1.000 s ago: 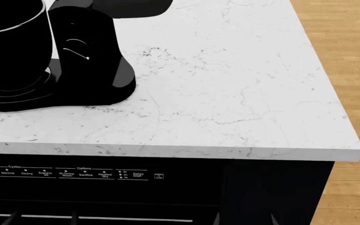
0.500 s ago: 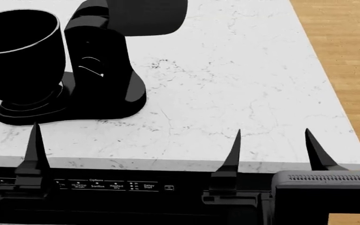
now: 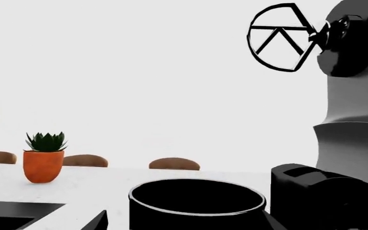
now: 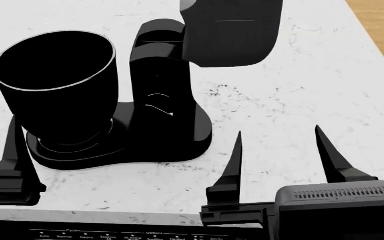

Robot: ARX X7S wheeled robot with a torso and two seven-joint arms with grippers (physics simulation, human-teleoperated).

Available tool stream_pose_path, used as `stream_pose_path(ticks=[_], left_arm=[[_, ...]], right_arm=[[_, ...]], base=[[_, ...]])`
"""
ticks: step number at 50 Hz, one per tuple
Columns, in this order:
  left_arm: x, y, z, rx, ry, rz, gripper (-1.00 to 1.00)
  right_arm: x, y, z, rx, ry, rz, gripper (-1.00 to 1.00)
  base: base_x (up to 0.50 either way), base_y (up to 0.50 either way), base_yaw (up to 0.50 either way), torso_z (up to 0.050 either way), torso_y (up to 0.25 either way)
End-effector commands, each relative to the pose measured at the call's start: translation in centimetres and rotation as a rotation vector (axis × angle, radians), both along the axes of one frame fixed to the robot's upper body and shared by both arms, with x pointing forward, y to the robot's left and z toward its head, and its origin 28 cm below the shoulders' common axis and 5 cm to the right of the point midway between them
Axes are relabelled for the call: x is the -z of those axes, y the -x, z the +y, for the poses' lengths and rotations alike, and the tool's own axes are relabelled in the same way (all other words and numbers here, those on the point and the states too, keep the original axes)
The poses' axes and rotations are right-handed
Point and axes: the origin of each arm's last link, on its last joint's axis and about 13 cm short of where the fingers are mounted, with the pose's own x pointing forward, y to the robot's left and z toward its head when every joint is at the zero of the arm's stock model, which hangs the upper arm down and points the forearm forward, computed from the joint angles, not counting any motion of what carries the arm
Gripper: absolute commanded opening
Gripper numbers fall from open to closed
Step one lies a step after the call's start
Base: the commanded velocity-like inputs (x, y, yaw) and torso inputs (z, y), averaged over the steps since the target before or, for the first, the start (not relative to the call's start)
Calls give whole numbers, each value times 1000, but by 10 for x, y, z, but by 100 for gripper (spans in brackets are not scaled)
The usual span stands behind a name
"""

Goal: Close the stand mixer head.

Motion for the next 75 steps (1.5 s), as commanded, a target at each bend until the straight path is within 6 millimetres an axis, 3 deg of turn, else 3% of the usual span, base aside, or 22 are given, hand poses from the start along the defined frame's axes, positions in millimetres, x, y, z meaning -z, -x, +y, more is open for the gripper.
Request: stream_pose_path(ticks=[1,18,27,31,36,45,51,55,60,66,67,68,74,75], left_arm=[[-5,1,3,-5,27,-22,100],[-25,20,6,36,56,-91,100],[-22,20,6,40,56,-96,100],[-22,20,6,39,54,-97,100],[-22,19,6,35,55,-95,100],[-23,20,7,32,58,-96,100],[-24,21,6,31,50,-99,100],[-24,20,7,25,49,-102,100],[-25,21,7,18,52,-108,100],[-26,22,7,14,47,-124,100],[-28,23,10,16,51,-126,100],[-28,23,10,16,50,-127,100],[-29,24,10,19,49,-130,100],[-30,23,11,24,47,-134,100]], right_arm=[[-2,3,1,-38,-35,-28,100],[-26,30,3,-84,-23,-145,100],[-23,25,2,-93,-63,-121,100],[-32,28,0,-92,-78,-111,100],[-50,51,-21,15,-131,-255,100],[-88,58,-58,187,-185,-200,100],[-95,41,-77,229,-210,-134,100],[-100,16,-84,275,-169,-35,100],[-117,-22,-81,259,-102,109,100],[-122,-55,-77,216,-95,220,100],[-127,-86,-43,24,-38,312,100],[-129,-104,-44,-70,-14,401,100],[-116,-118,-34,-191,8,499,100],[-114,-121,-6,-401,112,547,100]], base=[[500,-55,0,0,0],[265,-13,0,0,0],[444,0,0,0,0],[0,0,0,0,0],[0,0,0,0,0],[0,0,0,0,0],[0,0,0,0,0],[0,0,0,0,0],[0,0,0,0,0],[0,0,0,0,0],[0,0,0,0,0],[0,0,0,0,0],[0,0,2,0,0],[15,0,12,0,0]])
